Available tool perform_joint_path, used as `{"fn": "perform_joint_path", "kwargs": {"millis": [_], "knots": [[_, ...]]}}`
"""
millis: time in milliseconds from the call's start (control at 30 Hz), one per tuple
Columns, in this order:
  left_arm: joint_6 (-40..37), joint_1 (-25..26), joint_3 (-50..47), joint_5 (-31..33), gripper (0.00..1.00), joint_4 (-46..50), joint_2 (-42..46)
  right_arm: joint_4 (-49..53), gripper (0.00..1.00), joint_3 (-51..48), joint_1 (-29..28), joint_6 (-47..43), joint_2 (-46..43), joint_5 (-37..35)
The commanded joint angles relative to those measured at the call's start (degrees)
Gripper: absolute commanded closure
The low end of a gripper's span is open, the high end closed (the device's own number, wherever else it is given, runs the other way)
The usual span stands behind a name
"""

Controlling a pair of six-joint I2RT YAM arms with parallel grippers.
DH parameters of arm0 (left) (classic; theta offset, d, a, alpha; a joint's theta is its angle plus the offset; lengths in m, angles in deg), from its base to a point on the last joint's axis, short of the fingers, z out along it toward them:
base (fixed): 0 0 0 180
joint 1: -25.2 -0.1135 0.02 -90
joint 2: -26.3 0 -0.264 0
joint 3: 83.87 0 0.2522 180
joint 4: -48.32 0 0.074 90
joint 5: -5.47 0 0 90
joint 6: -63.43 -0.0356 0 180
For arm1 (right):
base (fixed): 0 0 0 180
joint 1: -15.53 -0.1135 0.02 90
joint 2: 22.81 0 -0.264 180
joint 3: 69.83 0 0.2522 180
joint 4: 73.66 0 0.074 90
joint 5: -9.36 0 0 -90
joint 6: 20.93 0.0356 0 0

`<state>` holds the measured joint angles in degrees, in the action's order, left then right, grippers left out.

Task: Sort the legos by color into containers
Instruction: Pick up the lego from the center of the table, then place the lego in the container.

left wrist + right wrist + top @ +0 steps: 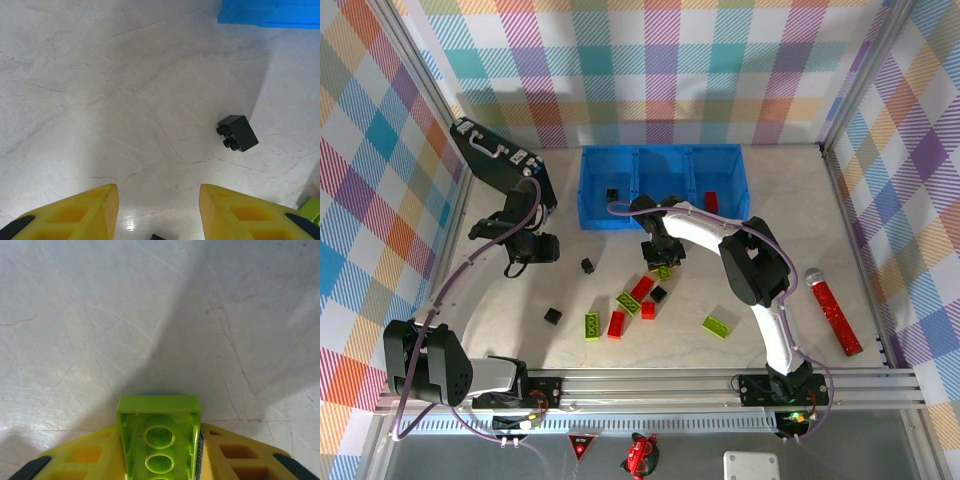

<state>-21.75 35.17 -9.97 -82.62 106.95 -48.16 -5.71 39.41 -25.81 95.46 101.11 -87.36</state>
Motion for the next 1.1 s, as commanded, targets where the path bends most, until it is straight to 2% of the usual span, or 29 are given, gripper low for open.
{"fn": "perform_joint_path", "kwargs": {"millis": [0, 500, 700, 1067], "knots": [[-0.7, -0.9, 0.7, -1.2, 0.54, 0.3, -0.1, 2.2, 0.64, 1.3, -0.5, 0.4, -3.3, -1.1], [-0.7, -0.9, 0.6, -1.5, 0.54, 0.2, 0.3, 7.9, 0.64, 9.6, 1.3, 0.8, -4.0, -3.6], [-0.7, -0.9, 0.5, -1.4, 0.54, 0.2, 0.8, 10.6, 0.64, 17.4, 3.8, -0.4, -2.1, -3.6], [-0.6, -0.9, 0.4, -1.2, 0.54, 0.0, 0.8, 15.5, 0.64, 36.5, 9.7, -2.7, 6.6, -2.3]]}}
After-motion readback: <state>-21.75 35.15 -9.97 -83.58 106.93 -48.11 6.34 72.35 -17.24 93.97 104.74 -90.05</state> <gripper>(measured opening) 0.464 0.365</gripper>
